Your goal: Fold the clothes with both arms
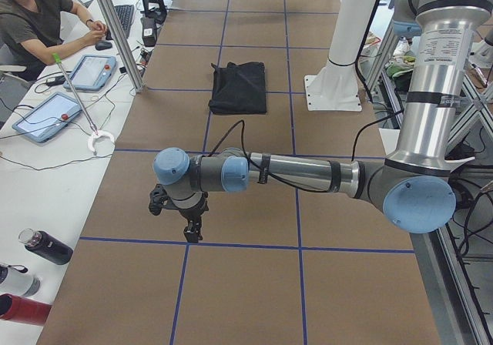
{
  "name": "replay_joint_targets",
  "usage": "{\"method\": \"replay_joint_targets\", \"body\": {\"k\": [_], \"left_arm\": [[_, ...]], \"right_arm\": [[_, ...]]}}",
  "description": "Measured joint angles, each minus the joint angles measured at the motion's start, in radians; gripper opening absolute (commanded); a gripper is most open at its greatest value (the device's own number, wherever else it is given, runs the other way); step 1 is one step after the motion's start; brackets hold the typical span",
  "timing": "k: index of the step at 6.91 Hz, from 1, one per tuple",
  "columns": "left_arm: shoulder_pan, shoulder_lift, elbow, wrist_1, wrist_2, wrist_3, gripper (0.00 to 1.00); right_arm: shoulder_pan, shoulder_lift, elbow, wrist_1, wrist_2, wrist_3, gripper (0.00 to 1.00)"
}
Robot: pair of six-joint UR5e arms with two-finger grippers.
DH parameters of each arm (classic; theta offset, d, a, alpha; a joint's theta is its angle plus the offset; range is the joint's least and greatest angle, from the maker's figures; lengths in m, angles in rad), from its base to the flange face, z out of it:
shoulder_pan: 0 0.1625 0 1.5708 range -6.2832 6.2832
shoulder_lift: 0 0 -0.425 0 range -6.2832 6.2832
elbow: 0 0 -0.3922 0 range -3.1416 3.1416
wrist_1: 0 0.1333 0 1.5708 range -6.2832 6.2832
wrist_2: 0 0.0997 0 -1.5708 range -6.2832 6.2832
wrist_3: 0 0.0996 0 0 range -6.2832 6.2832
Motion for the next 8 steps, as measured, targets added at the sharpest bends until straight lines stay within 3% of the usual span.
{"method": "replay_joint_targets", "body": {"k": [8], "left_arm": [[0.014, 0.001, 0.006, -0.003, 0.000, 0.000, 0.99]], "right_arm": [[-0.001, -0.004, -0.070, 0.001, -0.002, -0.003, 1.00]]}}
